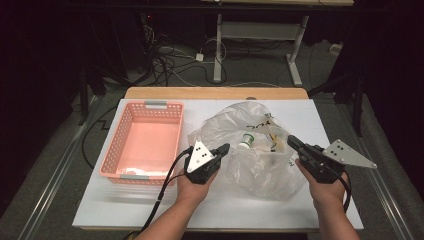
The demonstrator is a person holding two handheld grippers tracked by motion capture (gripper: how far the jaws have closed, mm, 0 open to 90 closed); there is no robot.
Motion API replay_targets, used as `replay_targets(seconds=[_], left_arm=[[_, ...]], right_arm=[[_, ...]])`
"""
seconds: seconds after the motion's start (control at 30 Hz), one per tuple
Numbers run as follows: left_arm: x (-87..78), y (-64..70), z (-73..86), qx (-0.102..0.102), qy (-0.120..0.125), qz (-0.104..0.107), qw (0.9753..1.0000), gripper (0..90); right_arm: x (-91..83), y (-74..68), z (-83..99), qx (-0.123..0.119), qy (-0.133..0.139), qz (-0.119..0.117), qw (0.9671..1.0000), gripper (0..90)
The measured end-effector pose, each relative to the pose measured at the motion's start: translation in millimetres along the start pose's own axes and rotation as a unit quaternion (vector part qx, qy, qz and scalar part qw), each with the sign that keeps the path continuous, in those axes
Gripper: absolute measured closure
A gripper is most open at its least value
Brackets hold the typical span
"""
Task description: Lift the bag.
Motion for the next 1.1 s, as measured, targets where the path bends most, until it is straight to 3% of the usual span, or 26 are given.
replay_targets(seconds=[0.17,0.4,0.47,0.57,0.77,1.1], left_arm=[[-1.1,-5.5,-19.8,0.011,0.014,-0.009,0.9998,88.4],[-3.7,-13.9,-44.7,0.020,0.041,-0.020,0.9988,88.4],[-3.9,-15.8,-50.8,0.031,0.045,-0.024,0.9982,88.4],[-2.8,-15.7,-56.5,0.042,0.046,-0.027,0.9977,88.4],[-1.2,-15.2,-66.2,0.046,0.051,-0.028,0.9973,88.4],[-3.3,-21.7,-108.6,0.069,0.084,-0.038,0.9933,88.4]], right_arm=[[4.1,0.4,-8.6,0.014,0.015,0.005,0.9998,90.0],[12.7,1.2,-23.4,0.011,0.035,0.011,0.9993,90.0],[14.5,2.1,-29.3,0.012,0.044,0.014,0.9989,90.0],[16.5,2.0,-35.8,0.013,0.053,0.014,0.9984,90.0],[20.4,1.6,-43.7,0.016,0.064,0.013,0.9977,90.0],[23.5,4.4,-62.8,0.018,0.085,0.018,0.9961,90.0]])
Point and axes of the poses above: each handheld gripper's, and its own axes: x roughly forward along the jaws, z roughly out of its underside, y roughly to its right, the point moved 9 cm from there along x, roughly forward along the jaws, and after that the axes turned 9 degrees about z, right-handed, at the moved point
